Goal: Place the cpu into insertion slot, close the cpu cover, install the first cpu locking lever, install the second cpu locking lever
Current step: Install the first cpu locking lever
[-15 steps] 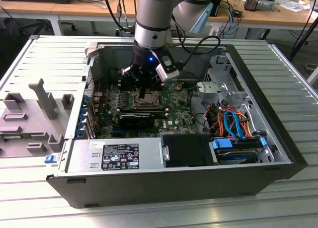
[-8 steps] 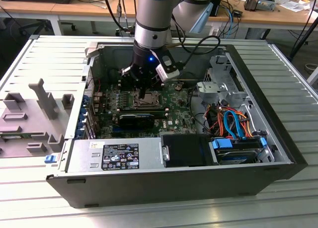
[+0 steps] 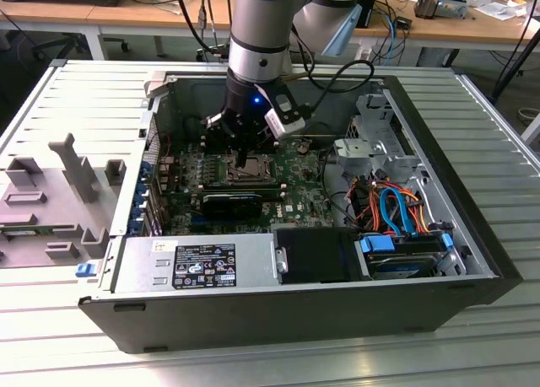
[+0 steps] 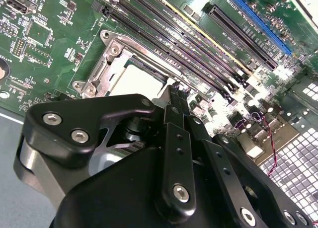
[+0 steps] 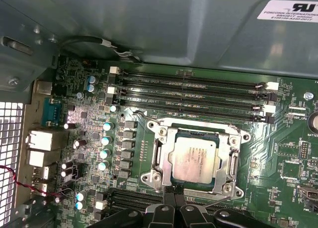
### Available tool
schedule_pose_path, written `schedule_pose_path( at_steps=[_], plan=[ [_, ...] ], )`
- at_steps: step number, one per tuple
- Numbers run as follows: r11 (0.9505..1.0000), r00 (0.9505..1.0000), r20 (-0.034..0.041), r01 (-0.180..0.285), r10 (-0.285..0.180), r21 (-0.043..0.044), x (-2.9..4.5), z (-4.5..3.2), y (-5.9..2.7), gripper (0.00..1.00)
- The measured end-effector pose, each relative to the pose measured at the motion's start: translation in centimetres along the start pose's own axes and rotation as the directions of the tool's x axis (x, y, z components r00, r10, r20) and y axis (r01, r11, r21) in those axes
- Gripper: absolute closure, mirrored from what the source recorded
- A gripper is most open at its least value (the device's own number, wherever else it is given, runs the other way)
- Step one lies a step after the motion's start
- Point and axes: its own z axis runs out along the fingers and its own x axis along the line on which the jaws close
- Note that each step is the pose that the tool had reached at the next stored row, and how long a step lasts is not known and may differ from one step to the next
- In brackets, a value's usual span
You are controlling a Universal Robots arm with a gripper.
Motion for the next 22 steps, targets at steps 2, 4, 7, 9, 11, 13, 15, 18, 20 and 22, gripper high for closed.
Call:
schedule_pose_path(
  at_steps=[2,4,7,9,11,13,15,18,20,22],
  plan=[
    [1.0,1.0,0.0,0.001,-0.001,0.0001,0.0,0.0,0.0,0.89],
    [1.0,1.0,0.0,0.003,-0.003,0.0003,0.0,0.0,0.0,0.89],
    [1.0,1.0,0.0001,0.005,-0.005,0.0005,0.0,0.0,0.0,0.89],
    [1.0,1.0,0.0001,0.006,-0.006,0.0006,0.0,0.0,0.0,0.89],
    [1.0,1.0,0.0001,0.007,-0.007,0.0008,0.0,0.0,0.0,0.89],
    [1.0,1.0,0.0002,0.009,-0.009,0.001,0.0,0.0,0.0,0.89],
    [0.9999,0.9999,0.0002,0.01,-0.01,0.0012,0.0,0.0,0.0,0.89],
    [0.9999,0.9999,0.0002,0.013,-0.013,0.0015,0.0,0.0,0.0,0.89],
    [0.9999,0.9999,0.0003,0.014,-0.014,0.0016,0.0,0.0,0.0,0.89],
    [0.9999,0.9999,0.0003,0.016,-0.016,0.0017,0.0,0.0,0.0,0.89]
  ],
)
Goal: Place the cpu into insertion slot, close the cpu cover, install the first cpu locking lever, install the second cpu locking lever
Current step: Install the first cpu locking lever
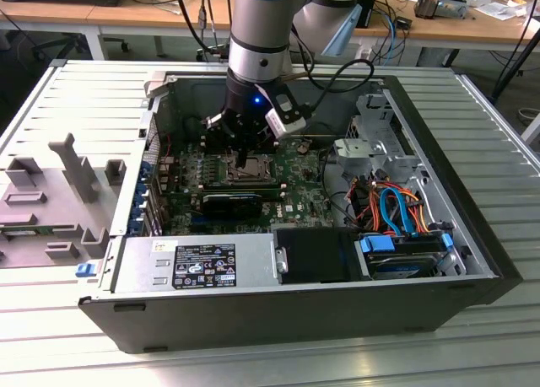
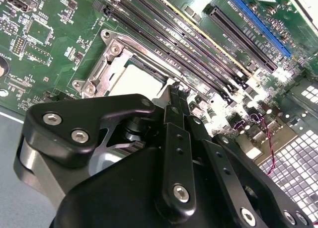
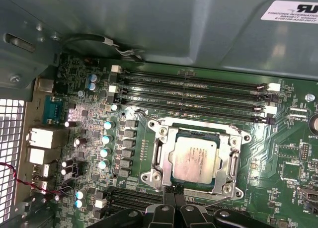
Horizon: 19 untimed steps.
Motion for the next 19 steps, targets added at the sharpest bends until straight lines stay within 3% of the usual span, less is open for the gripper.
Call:
schedule_pose_path(
  at_steps=[19],
  plan=[
    [0.9999,0.9999,0.0003,0.014,-0.014,0.0016,0.0,0.0,0.0,0.89]
  ],
)
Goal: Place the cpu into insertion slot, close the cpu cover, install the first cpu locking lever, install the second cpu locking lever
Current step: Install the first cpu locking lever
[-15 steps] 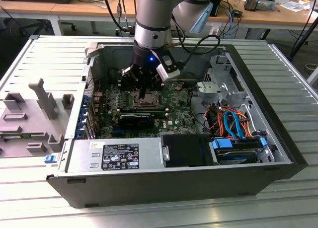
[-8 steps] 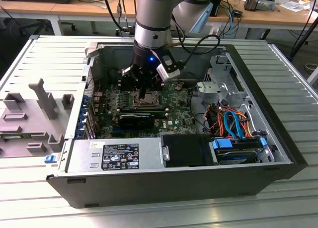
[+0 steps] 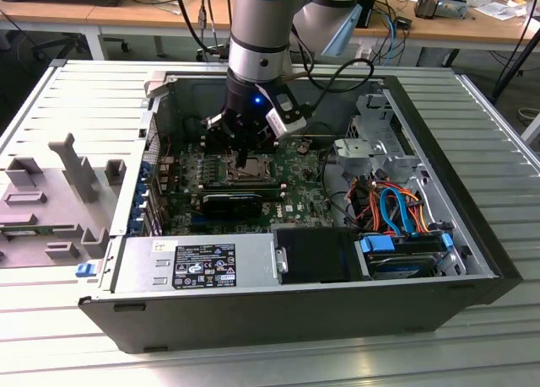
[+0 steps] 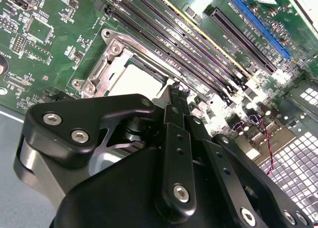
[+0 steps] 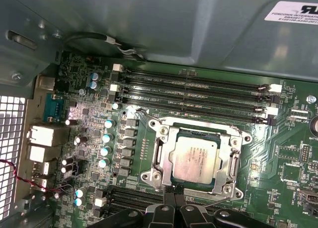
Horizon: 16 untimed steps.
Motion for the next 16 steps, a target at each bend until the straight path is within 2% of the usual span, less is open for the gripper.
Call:
schedule_pose_path(
  at_steps=[16],
  plan=[
    [0.9999,0.9999,0.0002,0.01,-0.01,0.0012,0.0,0.0,0.0,0.89]
  ],
)
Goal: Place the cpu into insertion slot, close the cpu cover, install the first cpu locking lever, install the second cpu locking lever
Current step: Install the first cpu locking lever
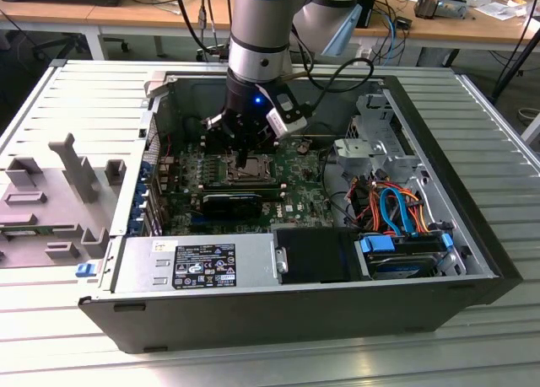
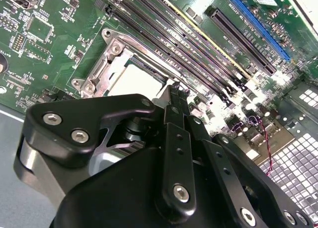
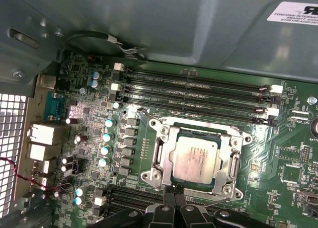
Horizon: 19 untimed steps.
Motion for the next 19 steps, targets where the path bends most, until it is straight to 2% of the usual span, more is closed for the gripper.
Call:
schedule_pose_path(
  at_steps=[19],
  plan=[
    [0.9999,0.9999,0.0003,0.014,-0.014,0.0015,0.0,0.0,0.0,0.89]
  ],
)
